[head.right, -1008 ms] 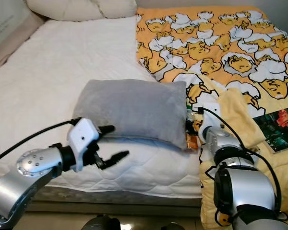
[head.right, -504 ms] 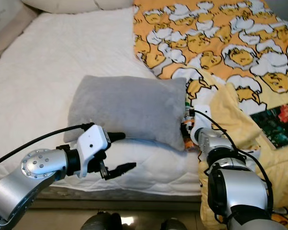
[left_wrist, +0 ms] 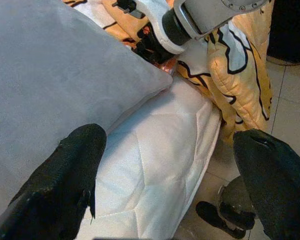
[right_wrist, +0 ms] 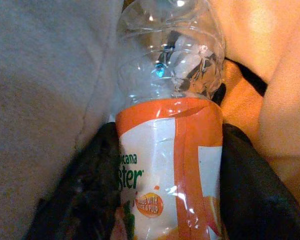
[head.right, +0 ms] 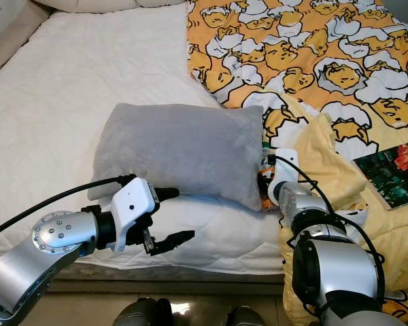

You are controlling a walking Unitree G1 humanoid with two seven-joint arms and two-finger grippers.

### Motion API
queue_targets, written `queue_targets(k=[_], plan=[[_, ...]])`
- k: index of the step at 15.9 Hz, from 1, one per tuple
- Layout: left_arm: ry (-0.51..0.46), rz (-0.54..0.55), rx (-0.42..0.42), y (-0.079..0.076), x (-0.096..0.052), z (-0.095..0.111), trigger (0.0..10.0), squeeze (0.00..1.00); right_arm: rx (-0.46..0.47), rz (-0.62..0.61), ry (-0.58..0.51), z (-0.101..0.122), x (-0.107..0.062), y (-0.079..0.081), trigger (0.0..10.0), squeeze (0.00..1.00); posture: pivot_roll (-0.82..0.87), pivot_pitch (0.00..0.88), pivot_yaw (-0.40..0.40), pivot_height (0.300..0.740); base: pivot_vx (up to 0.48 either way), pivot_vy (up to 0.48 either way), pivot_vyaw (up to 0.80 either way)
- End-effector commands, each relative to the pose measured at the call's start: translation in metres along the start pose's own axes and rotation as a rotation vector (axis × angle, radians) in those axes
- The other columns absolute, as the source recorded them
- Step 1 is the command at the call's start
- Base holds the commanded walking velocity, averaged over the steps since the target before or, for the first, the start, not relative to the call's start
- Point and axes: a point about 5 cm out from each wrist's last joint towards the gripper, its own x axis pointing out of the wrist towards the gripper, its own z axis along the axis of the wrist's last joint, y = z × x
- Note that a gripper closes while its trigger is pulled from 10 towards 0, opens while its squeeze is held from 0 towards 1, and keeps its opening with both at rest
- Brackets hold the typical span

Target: Clean up the room

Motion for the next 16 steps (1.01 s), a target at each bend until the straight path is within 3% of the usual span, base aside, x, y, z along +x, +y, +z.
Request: queue_targets(k=[1,4,6,9,10,11,13,14,16], plan=[[0.000,0.052,-0.009,0.005,-0.002,-0.002,10.0,0.00,0.063,-0.007,-0.012,-0.004,-0.001,-0.004,0.0,0.00,0.07,0.121,0.068,0.740,0.000,0.000,0.00],[-0.013,0.097,-0.022,0.007,-0.002,-0.003,10.0,0.00,0.103,-0.005,-0.060,0.004,-0.002,-0.008,0.0,0.00,0.05,0.085,0.067,0.740,0.000,0.000,0.00],[-0.041,0.251,-0.044,0.019,-0.004,-0.007,10.0,0.00,0.167,0.033,-0.218,0.033,-0.007,-0.011,0.0,0.00,0.01,0.002,0.068,0.740,0.000,0.000,0.00],[-0.075,0.347,-0.082,0.028,-0.007,-0.007,10.0,0.00,0.181,0.091,-0.431,0.063,-0.018,-0.011,0.0,0.00,-0.02,0.000,0.077,0.740,0.000,0.000,0.00],[-0.088,0.383,-0.124,0.031,-0.009,-0.008,10.0,0.00,0.169,0.099,-0.521,0.071,-0.025,-0.012,0.6,0.00,-0.03,0.000,0.082,0.740,0.000,0.000,0.00],[-0.099,0.430,-0.178,0.035,-0.011,-0.010,10.0,0.00,0.132,0.093,-0.580,0.074,-0.033,-0.011,10.0,0.00,-0.05,0.000,0.084,0.740,0.000,0.000,0.00],[-0.124,0.501,-0.252,0.039,-0.015,-0.012,10.0,0.00,0.050,0.107,-0.676,0.072,-0.050,-0.005,10.0,0.00,-0.06,0.000,0.088,0.740,0.000,0.000,0.00],[-0.116,0.530,-0.246,0.039,-0.018,-0.015,10.0,0.00,0.020,0.134,-0.689,0.065,-0.058,0.001,10.0,0.00,-0.07,0.000,0.088,0.740,0.000,0.000,0.00],[-0.062,0.582,-0.138,0.040,-0.020,-0.020,10.0,0.04,-0.012,0.132,-0.618,0.046,-0.061,0.002,10.0,0.00,-0.08,0.000,0.090,0.740,0.000,0.000,0.00]])
